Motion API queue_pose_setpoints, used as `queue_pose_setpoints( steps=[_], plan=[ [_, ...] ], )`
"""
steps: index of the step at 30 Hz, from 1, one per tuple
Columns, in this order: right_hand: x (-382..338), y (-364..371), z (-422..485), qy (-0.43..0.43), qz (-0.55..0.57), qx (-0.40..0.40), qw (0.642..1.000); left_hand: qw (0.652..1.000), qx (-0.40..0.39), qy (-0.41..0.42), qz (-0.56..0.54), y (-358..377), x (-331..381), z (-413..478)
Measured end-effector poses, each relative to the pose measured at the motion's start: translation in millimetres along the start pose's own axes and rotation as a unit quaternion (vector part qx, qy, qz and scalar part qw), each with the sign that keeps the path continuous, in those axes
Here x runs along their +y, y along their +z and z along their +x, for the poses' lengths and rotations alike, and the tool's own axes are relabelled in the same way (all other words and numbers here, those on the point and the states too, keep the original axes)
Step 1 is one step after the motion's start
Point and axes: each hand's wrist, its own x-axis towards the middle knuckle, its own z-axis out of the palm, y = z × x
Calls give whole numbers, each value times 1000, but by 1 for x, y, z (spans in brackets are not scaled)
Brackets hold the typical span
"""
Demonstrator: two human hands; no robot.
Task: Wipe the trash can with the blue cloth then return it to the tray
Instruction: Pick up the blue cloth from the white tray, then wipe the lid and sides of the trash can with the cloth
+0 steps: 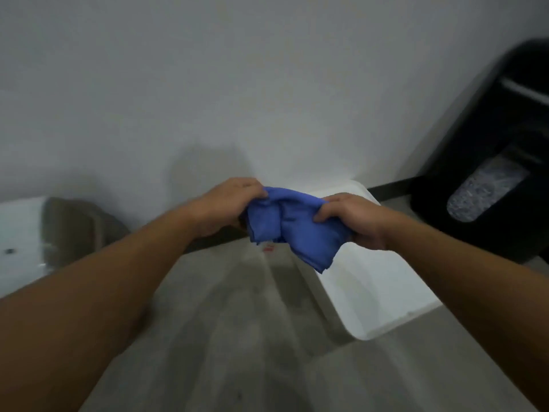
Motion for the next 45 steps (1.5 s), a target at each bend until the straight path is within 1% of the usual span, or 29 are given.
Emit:
queue_pose_setpoints(
  steps=[1,3,6,8,11,13,16,19,22,24,26,27,29,30,31,32,33,34,35,36,37,38,39,41,42,45],
  plan=[
    [-15,14,2,10,31,-24,999,999,-16,-5,-42,-24,3,-13],
    [-41,46,4,25,85,-63,994,996,-36,0,-83,-65,6,-41],
    [-71,91,8,28,137,-146,979,995,-1,-3,-103,-115,9,-71],
    [-94,118,15,14,109,-212,971,995,8,-10,-98,-142,14,-88],
    [-123,154,34,-26,51,-266,962,998,16,3,-56,-179,20,-108],
    [-134,177,50,-53,21,-270,961,998,52,8,-21,-199,17,-119],
    [-144,205,75,-70,4,-276,958,990,140,1,21,-220,6,-139],
    [-156,229,93,-76,-1,-285,956,969,244,-26,12,-229,-4,-158],
    [-176,249,103,-87,-31,-298,950,940,337,-52,9,-232,-10,-175],
    [-189,257,109,-83,-45,-314,945,925,375,-66,-16,-238,-11,-181],
    [-201,264,118,-90,-32,-327,940,909,409,-63,-48,-247,-15,-184],
    [-206,267,123,-102,-15,-323,941,899,430,-57,-58,-252,-19,-186],
    [-215,271,132,-146,30,-289,946,871,485,-59,-49,-257,-33,-191],
    [-221,274,136,-177,40,-262,948,854,514,-75,-17,-258,-44,-195],
    [-227,279,138,-218,19,-224,950,839,534,-102,33,-257,-56,-199],
    [-230,287,139,-266,-34,-175,947,831,532,-139,83,-254,-69,-203],
    [-229,297,139,-318,-101,-123,935,834,510,-172,119,-251,-79,-205],
    [-225,310,138,-366,-171,-81,911,842,485,-194,133,-248,-88,-206],
    [-217,326,137,-397,-240,-63,884,851,462,-207,138,-247,-93,-207],
    [-205,343,135,-412,-304,-70,856,858,443,-213,147,-247,-97,-207],
    [-191,359,135,-408,-365,-94,832,863,426,-219,158,-249,-99,-206],
    [-176,373,135,-389,-421,-111,812,865,414,-228,169,-251,-99,-206],
    [-162,385,135,-371,-468,-108,795,865,401,-240,183,-254,-99,-208],
    [-139,396,136,-360,-522,-67,771,867,373,-264,200,-256,-99,-213],
    [-130,397,136,-368,-533,-54,760,871,360,-272,196,-256,-100,-216],
    [-115,384,134,-410,-535,-55,737,895,328,-275,126,-251,-95,-222]
  ],
)
